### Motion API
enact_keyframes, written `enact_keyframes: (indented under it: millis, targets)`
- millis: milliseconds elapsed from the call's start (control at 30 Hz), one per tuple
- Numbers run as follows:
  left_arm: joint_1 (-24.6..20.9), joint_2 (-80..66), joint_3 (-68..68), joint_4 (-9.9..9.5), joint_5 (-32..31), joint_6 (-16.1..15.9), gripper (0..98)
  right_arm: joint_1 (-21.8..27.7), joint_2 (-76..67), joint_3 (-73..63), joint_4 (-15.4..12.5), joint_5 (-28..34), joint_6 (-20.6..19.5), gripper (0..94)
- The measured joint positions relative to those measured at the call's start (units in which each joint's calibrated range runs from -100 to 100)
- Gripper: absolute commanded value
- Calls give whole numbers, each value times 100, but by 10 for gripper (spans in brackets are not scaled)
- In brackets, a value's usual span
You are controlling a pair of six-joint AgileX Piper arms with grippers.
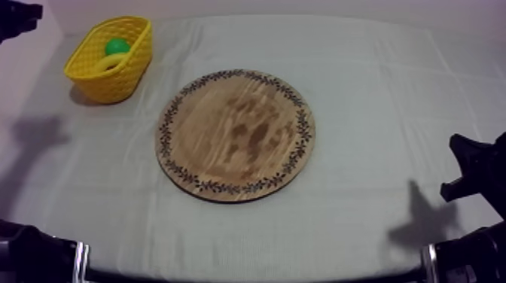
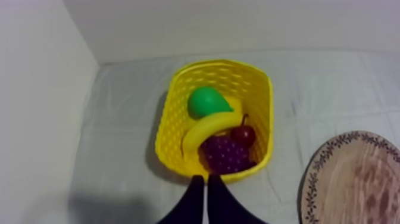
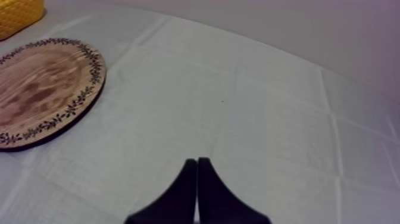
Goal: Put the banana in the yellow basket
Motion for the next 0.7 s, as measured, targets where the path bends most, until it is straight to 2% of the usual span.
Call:
enact_keyframes:
  millis: [233, 700]
  targets:
    - [-38, -1671, 1564, -22, -795, 177, 0, 0, 0, 0, 0, 0, 0, 3]
    - [-89, -4289, 4752, -60, -2392, 207, 0, 0, 0, 0, 0, 0, 0, 3]
